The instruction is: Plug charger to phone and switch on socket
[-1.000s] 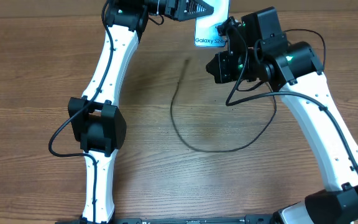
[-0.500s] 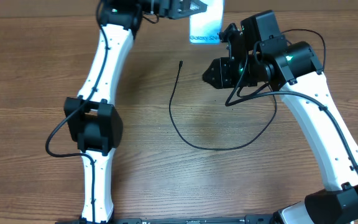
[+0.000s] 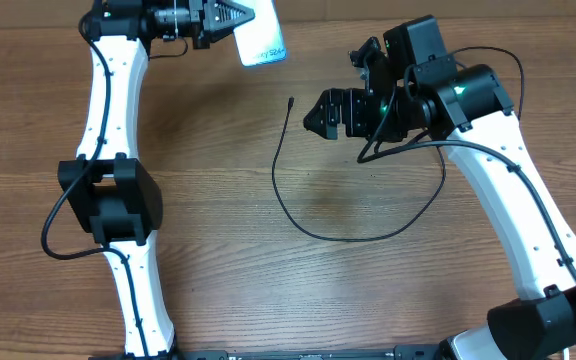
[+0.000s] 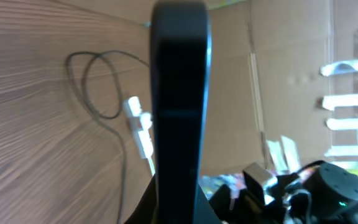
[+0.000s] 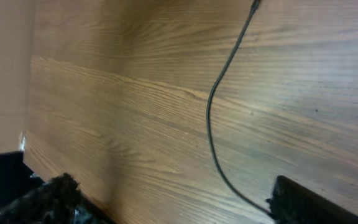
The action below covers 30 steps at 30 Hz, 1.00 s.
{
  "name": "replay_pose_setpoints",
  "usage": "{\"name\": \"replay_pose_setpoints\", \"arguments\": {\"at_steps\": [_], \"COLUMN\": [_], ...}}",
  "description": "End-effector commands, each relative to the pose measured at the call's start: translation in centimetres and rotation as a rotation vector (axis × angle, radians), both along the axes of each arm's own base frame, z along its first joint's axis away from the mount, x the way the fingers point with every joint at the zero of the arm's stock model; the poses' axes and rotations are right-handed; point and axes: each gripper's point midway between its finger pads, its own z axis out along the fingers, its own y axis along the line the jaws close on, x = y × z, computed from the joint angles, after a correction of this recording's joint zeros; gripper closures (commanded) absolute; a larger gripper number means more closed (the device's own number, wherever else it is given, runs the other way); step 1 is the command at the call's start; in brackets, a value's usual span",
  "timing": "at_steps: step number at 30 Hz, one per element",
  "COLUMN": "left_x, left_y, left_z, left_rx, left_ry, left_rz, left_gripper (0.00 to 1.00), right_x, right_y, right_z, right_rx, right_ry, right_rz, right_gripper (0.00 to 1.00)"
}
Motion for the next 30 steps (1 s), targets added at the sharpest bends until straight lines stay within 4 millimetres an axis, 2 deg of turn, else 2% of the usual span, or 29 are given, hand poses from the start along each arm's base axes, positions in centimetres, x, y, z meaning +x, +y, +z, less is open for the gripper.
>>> {"name": "replay_pose_setpoints", "arguments": {"at_steps": [1,3,4,5,7,10,16,19,21,23,26,30], "left_x": [-0.2,0.1,0.4,0.4,0.2,-0.4,-1.4,-1.8,-1.9,-2.0,-2.4,-2.6], "left_y": [0.9,1.6,2.4,2.6,3.7,4.6,5.9,6.5,6.7,6.8,6.9,6.9], "left_z": [1.2,-0.6,-2.4,-2.8,-5.1,-6.9,-8.8,-9.5,-9.7,-9.8,-10.1,-10.2], "left_rx": [0.077,0.159,0.249,0.268,0.385,0.488,0.604,0.649,0.666,0.673,0.686,0.693], "left_ry": [-0.115,-0.069,-0.040,-0.032,0.014,0.034,0.075,0.105,0.116,0.114,0.123,0.129], "left_rz": [0.041,0.097,0.143,0.152,0.191,0.199,0.199,0.210,0.213,0.207,0.200,0.192], "left_gripper": [0.96,0.96,0.96,0.96,0.96,0.96,0.96,0.96,0.96,0.96,0.96,0.96], "right_x": [0.4,0.0,-0.3,-0.4,-0.4,0.4,4.0,5.6,6.7,8.2,10.3,13.4], "right_y": [0.5,1.1,1.5,1.6,1.8,2.2,3.1,3.1,3.5,4.2,4.9,5.0], "right_z": [-0.4,-1.1,-1.4,-1.6,-1.9,-1.8,-0.8,-1.8,-2.7,-3.1,-2.5,-2.1], "right_rx": [-0.009,-0.027,-0.034,-0.036,-0.043,-0.043,-0.054,-0.075,-0.069,-0.048,-0.016,-0.006], "right_ry": [0.047,0.065,0.077,0.081,0.095,0.104,0.069,0.096,0.101,0.061,-0.024,-0.128], "right_rz": [-0.059,-0.043,-0.032,-0.029,-0.025,-0.030,-0.051,-0.074,-0.079,-0.080,-0.086,-0.162], "right_gripper": [0.07,0.06,0.06,0.06,0.06,0.08,0.09,0.08,0.01,0.00,0.00,0.00]}}
